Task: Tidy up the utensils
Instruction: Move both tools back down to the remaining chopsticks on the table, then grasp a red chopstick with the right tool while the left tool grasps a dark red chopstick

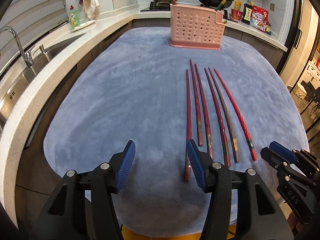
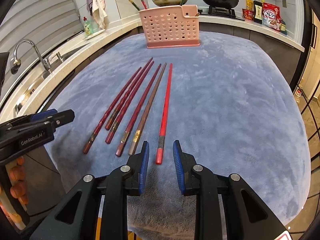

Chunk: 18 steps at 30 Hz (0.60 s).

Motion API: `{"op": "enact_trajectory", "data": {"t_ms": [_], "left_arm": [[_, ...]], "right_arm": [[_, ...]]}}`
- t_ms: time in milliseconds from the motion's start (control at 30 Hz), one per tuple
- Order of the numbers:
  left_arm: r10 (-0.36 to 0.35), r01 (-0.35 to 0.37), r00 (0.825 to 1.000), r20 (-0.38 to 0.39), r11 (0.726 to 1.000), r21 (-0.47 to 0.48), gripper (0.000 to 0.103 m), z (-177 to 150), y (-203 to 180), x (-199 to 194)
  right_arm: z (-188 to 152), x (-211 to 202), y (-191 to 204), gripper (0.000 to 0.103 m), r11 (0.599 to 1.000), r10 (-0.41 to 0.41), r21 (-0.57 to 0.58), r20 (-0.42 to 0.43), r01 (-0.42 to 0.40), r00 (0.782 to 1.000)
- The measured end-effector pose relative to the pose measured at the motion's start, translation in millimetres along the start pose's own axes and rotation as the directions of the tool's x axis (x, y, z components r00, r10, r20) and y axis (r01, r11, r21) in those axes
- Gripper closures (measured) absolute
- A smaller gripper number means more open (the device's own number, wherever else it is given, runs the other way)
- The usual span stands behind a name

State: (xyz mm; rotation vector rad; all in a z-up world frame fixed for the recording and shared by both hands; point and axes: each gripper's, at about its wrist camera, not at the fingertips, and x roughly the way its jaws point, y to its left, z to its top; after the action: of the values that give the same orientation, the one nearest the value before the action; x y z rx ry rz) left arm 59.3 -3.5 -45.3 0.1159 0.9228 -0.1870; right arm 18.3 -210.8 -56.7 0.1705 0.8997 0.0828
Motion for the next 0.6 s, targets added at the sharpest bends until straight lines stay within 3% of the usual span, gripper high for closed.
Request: {"op": "enact_trajectory", "data": {"t_ms": [600], "left_arm": [[-0.054,0.056,0.996,-0.077,0.998,0.02,0.052,-29.8,-13.6,16.5]], "right_arm": [[-4.9,24.0,2.8,0.078,1.0,-0.012,0.006,-0.04,0.012,0.999]]}}
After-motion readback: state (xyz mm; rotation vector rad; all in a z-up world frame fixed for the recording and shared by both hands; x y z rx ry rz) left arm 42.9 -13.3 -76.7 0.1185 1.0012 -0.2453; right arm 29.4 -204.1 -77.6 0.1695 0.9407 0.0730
